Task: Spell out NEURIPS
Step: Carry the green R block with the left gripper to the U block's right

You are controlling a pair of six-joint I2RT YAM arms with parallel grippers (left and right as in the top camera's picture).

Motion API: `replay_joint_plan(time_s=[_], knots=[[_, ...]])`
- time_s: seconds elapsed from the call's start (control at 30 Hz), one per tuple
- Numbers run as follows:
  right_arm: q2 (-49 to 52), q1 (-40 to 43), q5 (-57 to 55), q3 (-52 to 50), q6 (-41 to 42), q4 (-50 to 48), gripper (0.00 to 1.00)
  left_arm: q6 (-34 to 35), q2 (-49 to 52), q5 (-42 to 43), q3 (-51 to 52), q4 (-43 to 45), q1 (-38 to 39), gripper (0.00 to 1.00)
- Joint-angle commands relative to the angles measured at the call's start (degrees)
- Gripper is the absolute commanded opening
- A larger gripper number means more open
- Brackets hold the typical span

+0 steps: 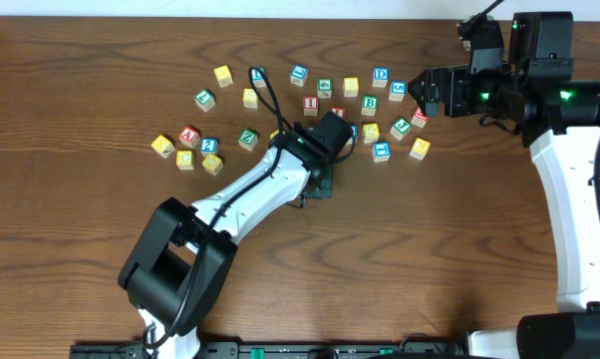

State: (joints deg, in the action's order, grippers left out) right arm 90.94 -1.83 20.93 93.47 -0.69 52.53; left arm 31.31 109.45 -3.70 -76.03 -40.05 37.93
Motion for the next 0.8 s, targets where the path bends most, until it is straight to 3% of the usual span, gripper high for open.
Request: replay_joint_plan(time_s=[0.0,0.77], knots=[[0.2,0.2,0.4,-0.2,-0.7,0.0,0.99,0.9,0.9,0.1,0.9,0.8,-0.2,0.22],[0.2,0.2,0.4,-0.2,-0.7,0.0,0.99,1.0,2.0,-0.4,2.9,4.0,-0.2,0.22]])
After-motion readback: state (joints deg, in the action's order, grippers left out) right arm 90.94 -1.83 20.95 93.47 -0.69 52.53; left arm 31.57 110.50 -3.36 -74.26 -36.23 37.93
